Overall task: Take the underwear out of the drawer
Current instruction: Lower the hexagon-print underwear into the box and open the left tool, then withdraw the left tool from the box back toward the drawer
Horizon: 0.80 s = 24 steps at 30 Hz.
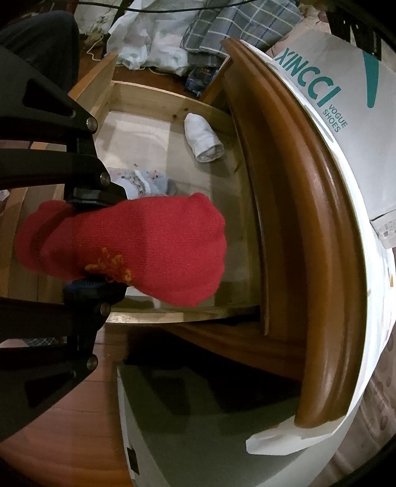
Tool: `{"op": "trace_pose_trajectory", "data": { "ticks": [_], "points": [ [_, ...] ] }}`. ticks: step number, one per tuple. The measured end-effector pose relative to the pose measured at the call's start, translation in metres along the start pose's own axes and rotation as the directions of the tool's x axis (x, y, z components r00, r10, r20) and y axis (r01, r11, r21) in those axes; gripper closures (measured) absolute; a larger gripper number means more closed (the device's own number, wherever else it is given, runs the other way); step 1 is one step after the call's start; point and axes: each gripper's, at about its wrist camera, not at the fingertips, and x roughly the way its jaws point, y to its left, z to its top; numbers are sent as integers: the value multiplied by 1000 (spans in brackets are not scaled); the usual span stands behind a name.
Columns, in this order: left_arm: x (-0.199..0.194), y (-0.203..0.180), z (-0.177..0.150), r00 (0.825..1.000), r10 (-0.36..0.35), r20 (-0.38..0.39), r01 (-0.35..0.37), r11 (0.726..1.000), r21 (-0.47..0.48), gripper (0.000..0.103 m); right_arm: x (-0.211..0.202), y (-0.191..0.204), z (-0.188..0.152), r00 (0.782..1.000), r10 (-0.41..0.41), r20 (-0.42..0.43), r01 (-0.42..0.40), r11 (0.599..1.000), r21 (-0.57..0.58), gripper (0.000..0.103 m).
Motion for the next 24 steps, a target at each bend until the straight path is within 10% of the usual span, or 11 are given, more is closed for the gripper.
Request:
{"op": "trace_pose_trajectory", "data": {
  "ticks": [24],
  "points": [
    [-51,-6,-9,997,22,78,-22,1000,-2,51,1,1,0,1000,-3,1,3,1000,-3,70]
  ]
}}
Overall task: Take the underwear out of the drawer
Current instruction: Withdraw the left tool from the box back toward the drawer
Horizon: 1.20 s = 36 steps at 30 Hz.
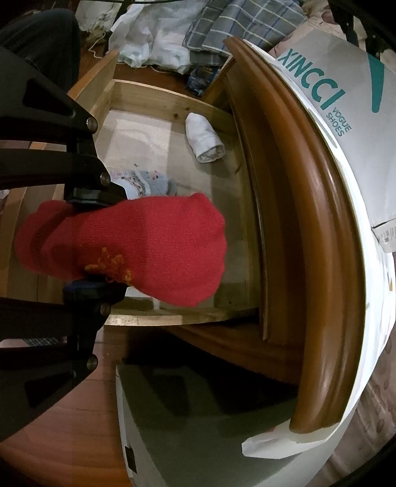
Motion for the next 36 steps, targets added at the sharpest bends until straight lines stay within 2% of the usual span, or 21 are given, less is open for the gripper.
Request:
{"op": "trace_pose_trajectory", "data": {
  "ticks": [8,14,19,23,29,34,36],
  "points": [
    [-31,4,-23,998,8,69,-6,999,-34,51,2,1,-1,1000,-10,-3,10,1000,-9,70],
    [-47,13,-57,997,14,75,-10,998,-58,51,4,3,0,1000,-16,-9,16,1000,-10,70],
    [-55,28,-90,996,33,85,-22,991,-133,51,5,3,1,1000,-23,-12,23,1000,-15,70],
    [-55,42,-115,991,83,102,-62,979,-193,51,5,4,0,999,-30,-11,29,999,-19,70],
    [-34,53,-154,981,172,89,-148,961,-234,51,6,6,1,999,-32,-9,31,999,-27,70],
    [-2,63,-184,969,247,29,-225,920,-322,51,7,7,-1,998,-57,-11,57,998,-37,70],
    [10,68,-192,969,246,1,-229,902,-366,51,9,6,-1,998,-65,-18,65,997,-40,70]
  ]
}}
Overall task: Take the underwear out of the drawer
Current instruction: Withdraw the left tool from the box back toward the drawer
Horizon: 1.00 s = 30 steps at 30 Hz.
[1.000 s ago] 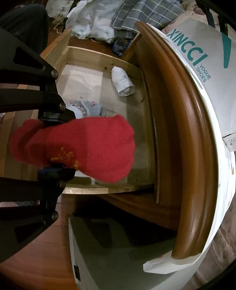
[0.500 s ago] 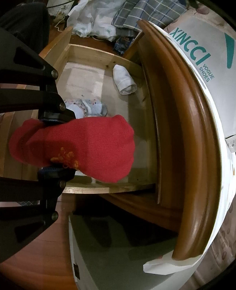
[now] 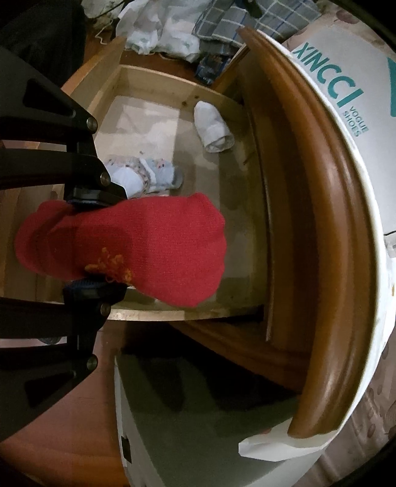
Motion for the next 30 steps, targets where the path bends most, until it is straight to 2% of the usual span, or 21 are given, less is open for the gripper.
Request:
{"op": "trace_pose_trajectory", "data": {
  "ticks": [4,6,9,11,14,21,24,27,30],
  "points": [
    [21,6,-11,999,-15,-41,12,998,-67,51,2,0,0,1000,-18,-7,18,1000,-9,70],
    [24,10,-18,1000,-18,-15,17,996,-90,45,3,0,0,1000,-25,-8,25,1000,-12,70],
    [36,13,-27,999,8,-43,-10,999,-44,44,4,0,-1,999,-36,-4,36,999,-18,70],
    [35,15,-30,999,12,-33,-13,999,-40,44,3,0,-2,999,-38,3,38,999,-17,70],
    [34,25,-33,998,58,-35,-59,997,-48,44,3,-2,-1,999,-43,12,43,999,-9,70],
    [42,51,-33,993,57,-107,-74,984,-162,44,5,-3,-2,999,-45,3,45,999,1,70],
    [47,58,-27,988,100,-115,-119,977,-178,44,5,-2,-3,999,-53,8,53,999,-1,70],
    [49,70,-23,984,143,-110,-164,961,-220,44,-1,4,-4,997,-60,44,62,998,-29,70],
    [57,83,-25,980,116,-159,-157,949,-275,44,-7,8,-6,996,-53,78,58,996,-64,70]
  ]
}}
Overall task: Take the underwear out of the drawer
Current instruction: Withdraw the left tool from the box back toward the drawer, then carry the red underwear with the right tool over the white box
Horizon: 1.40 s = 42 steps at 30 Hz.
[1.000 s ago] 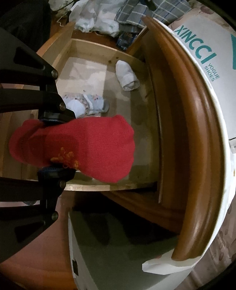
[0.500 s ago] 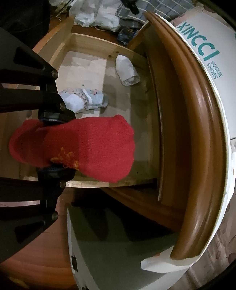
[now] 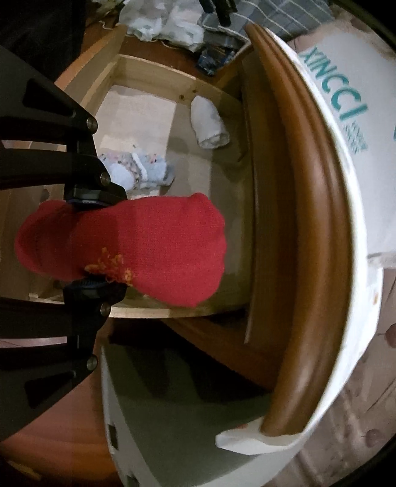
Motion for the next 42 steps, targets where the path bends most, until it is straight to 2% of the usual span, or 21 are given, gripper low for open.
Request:
{"op": "trace_pose_trajectory", "data": {
  "ticks": [3,8,12,17,33,42],
  "points": [
    [3,4,-1,999,-21,-36,20,1000,-20,44,-4,3,2,1000,3,17,-2,1000,-15,70],
    [-2,3,0,1000,-11,-12,11,1000,-12,44,-13,6,7,1000,10,26,-10,1000,3,70],
    [0,-2,-2,999,-29,-38,29,1000,-2,44,-24,6,14,999,24,29,-25,999,21,70],
    [-2,-2,-2,999,-35,-34,35,999,-3,44,-46,6,26,997,54,50,-56,997,45,70],
    [-2,-2,0,999,-25,-40,26,1000,4,44,-143,27,92,984,49,169,-40,997,-58,70],
    [1,-1,0,999,-7,-53,8,1000,2,44,-186,40,152,969,54,243,-31,995,-99,70]
  ]
}}
